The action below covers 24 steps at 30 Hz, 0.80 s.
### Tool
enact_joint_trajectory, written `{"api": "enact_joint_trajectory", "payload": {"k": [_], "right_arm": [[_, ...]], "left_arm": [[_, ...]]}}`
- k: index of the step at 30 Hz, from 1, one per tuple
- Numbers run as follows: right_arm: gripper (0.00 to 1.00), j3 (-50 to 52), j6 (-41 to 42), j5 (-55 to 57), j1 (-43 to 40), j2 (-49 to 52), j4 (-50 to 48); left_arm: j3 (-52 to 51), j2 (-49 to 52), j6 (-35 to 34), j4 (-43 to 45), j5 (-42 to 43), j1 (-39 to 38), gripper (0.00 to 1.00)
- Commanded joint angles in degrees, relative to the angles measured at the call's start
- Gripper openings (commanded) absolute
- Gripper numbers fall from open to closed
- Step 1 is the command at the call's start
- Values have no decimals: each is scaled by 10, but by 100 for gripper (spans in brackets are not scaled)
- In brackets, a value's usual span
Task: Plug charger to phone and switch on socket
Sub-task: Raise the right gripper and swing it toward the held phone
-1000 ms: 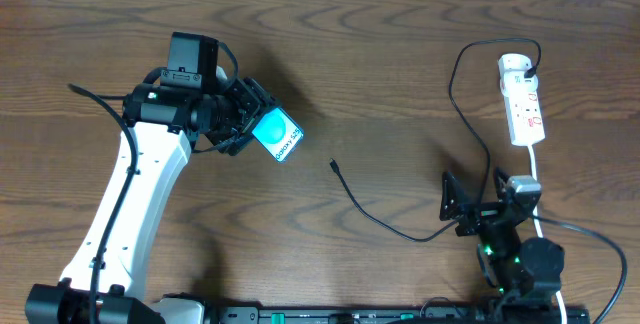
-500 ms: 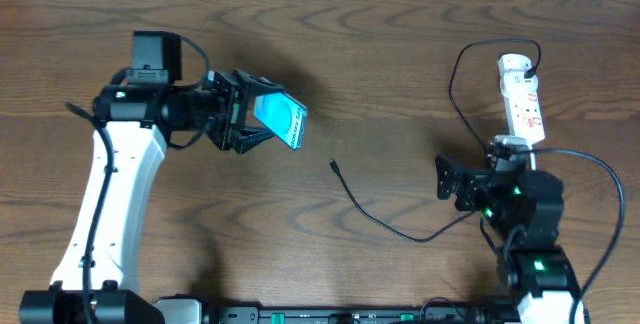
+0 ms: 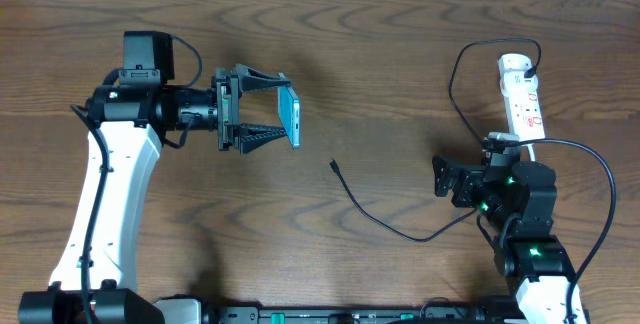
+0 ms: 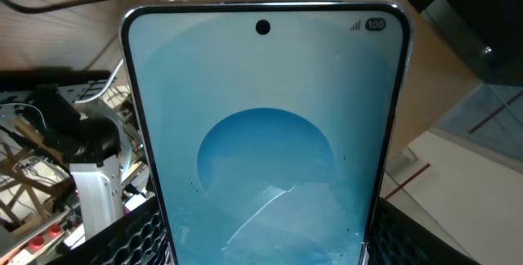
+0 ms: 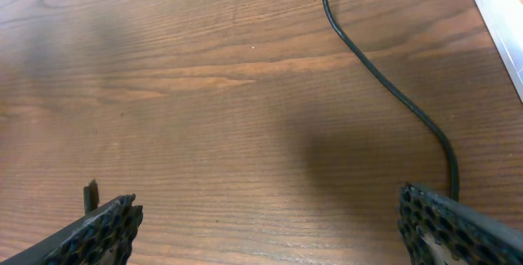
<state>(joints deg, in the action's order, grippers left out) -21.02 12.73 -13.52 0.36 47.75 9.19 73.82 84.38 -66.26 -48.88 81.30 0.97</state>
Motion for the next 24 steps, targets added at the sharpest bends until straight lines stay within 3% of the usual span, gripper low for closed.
{"api": "enact_joint_trajectory", "payload": {"k": [1, 10, 17, 24], "right_arm": [[99, -16, -10, -4, 5, 0, 1], [99, -16, -10, -4, 5, 0, 5], [99, -16, -10, -4, 4, 0, 5], [99, -16, -10, -3, 4, 0, 15]], "left_arm": [[0, -11, -8, 1, 38, 3, 7], [0, -11, -12, 1, 21, 2, 7], [0, -11, -108, 1, -39, 2, 7], [0, -11, -116, 3, -39, 2, 7]]}}
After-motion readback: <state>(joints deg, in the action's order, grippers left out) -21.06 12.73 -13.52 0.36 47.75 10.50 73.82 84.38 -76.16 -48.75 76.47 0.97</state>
